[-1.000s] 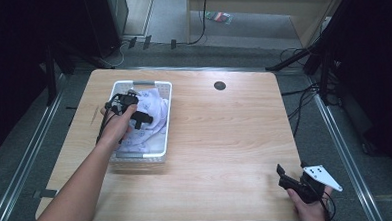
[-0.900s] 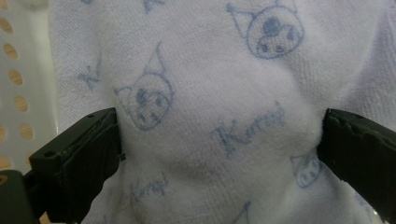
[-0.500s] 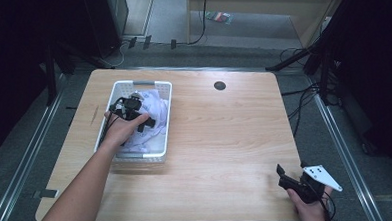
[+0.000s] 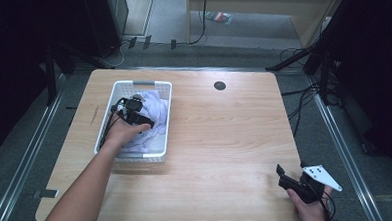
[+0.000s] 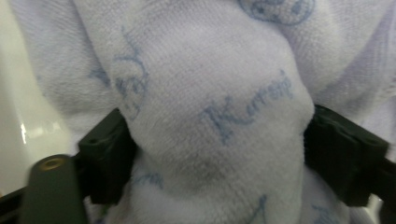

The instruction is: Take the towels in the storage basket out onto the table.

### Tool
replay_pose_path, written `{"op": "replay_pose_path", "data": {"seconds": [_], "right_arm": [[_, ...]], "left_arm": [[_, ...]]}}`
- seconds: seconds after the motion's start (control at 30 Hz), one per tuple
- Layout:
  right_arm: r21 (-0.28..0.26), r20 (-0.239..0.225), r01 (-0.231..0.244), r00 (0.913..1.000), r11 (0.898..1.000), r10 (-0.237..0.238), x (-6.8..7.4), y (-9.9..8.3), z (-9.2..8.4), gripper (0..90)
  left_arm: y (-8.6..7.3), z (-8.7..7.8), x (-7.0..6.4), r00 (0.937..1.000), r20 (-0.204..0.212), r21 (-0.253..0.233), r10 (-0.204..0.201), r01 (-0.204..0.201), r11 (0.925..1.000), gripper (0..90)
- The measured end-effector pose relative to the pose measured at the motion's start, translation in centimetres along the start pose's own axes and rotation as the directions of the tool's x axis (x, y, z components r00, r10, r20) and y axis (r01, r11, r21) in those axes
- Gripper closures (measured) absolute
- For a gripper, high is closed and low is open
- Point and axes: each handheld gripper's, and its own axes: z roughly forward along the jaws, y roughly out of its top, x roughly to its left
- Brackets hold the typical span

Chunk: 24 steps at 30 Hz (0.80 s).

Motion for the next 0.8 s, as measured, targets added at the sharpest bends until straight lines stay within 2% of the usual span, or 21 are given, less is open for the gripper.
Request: {"op": "replay_pose_path", "data": {"seconds": [0.07, 0.1, 0.17, 0.2, 0.33, 0.5, 0.53, 0.63, 0.8], "right_arm": [[-0.001, 0.000, 0.001, 1.0000, 1.000, -0.001, 0.0, 0.0, 0.0, 14.2], [-0.001, 0.000, 0.000, 1.0000, 1.000, 0.000, 0.0, 0.0, 0.0, 14.3], [-0.001, -0.001, 0.000, 1.0000, 1.000, 0.000, 0.0, 0.0, 0.0, 14.3], [-0.001, -0.001, 0.000, 1.0000, 1.000, 0.000, 0.0, 0.0, 0.0, 14.3], [-0.001, -0.002, 0.000, 1.0000, 1.000, 0.000, 0.0, 0.0, 0.0, 14.3], [0.000, -0.003, -0.002, 1.0000, 1.000, 0.002, 0.0, 0.0, 0.0, 14.3], [0.001, -0.002, -0.004, 1.0000, 1.000, 0.004, 0.0, 0.0, 0.0, 14.3], [0.001, -0.001, -0.005, 1.0000, 1.000, 0.005, -0.1, 0.0, 0.0, 14.3], [0.001, -0.001, -0.005, 1.0000, 1.000, 0.005, 0.0, 0.0, 0.0, 14.3]], "left_arm": [[0.0, -0.2, 0.1, 1.0000, 0.009, -0.004, -0.001, 0.001, 1.0000, 21.8], [-0.1, -0.3, 0.1, 1.0000, 0.008, -0.016, 0.002, -0.001, 0.9999, 29.6], [-0.2, -0.5, 0.1, 0.9999, 0.015, -0.028, -0.006, 0.006, 0.9996, 39.5], [-0.2, -0.6, 0.1, 0.9998, 0.018, -0.027, -0.009, 0.010, 0.9996, 48.4], [-0.1, -0.7, -0.1, 0.9997, 0.018, -0.024, -0.014, 0.014, 0.9996, 57.0], [0.3, -0.9, -0.1, 0.9996, 0.005, -0.015, -0.027, 0.027, 0.9995, 61.2], [0.4, -1.2, -0.1, 0.9995, 0.018, -0.007, -0.025, 0.025, 0.9997, 61.5], [0.6, -1.6, 0.0, 0.9996, 0.021, -0.007, -0.020, 0.020, 0.9998, 61.7], [1.2, -3.7, 0.4, 0.9975, 0.055, -0.054, -0.045, 0.048, 0.9974, 61.7]]}}
